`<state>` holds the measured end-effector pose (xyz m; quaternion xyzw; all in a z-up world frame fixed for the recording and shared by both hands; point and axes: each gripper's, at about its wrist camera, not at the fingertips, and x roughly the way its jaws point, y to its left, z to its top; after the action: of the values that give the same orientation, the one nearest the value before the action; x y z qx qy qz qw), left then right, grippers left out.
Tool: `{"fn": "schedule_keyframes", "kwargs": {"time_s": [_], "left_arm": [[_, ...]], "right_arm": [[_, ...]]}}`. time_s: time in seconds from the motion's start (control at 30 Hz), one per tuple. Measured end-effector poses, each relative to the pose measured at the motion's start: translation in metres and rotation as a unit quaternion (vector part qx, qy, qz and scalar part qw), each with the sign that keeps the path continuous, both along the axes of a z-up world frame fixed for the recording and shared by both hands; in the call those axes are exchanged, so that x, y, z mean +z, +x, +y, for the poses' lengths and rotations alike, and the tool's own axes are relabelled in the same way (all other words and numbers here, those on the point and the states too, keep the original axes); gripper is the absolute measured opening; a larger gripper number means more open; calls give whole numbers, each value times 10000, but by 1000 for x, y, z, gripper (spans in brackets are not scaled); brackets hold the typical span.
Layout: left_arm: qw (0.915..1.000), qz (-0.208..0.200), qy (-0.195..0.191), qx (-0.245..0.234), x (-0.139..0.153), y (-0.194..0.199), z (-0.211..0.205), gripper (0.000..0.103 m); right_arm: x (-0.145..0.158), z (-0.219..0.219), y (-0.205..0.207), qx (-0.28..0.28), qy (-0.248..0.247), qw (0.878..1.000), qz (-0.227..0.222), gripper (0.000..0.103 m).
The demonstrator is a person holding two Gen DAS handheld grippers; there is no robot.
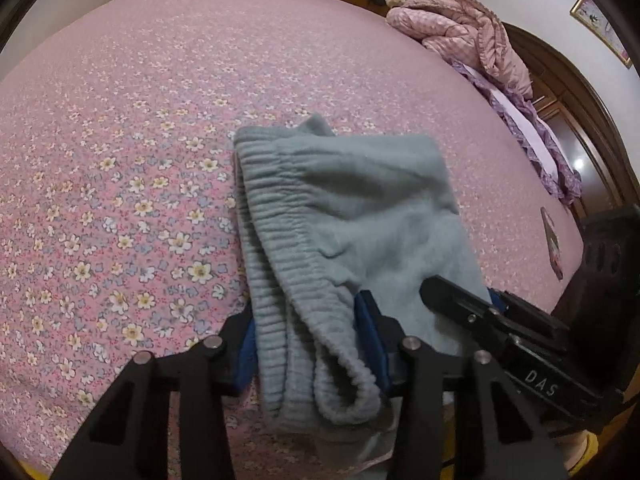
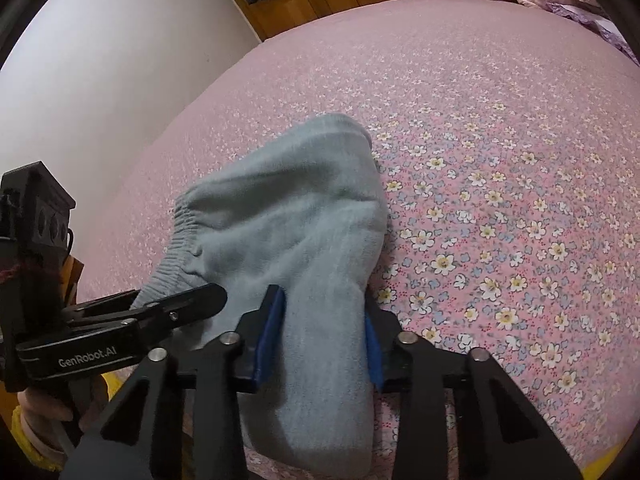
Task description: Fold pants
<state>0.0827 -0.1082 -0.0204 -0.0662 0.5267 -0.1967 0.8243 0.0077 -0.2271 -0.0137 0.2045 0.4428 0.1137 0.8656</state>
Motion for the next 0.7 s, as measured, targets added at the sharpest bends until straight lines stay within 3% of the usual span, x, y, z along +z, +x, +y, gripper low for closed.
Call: {"fn": "schedule_keyframes", "kwargs": {"time_s": [0.13, 0.37, 0.7], "left_arm": [[10000, -82, -27, -2, 9, -3, 5, 34], [9994, -342, 15, 66, 28, -10, 16, 31], [9948, -758, 16, 681, 61, -9, 89, 31]], "right_arm": [[14, -2, -1, 44, -34, 10000, -67, 30], [41, 9, 2, 246, -145, 9992, -295, 29], [79, 70, 34, 783, -151, 9945, -685, 29]]}}
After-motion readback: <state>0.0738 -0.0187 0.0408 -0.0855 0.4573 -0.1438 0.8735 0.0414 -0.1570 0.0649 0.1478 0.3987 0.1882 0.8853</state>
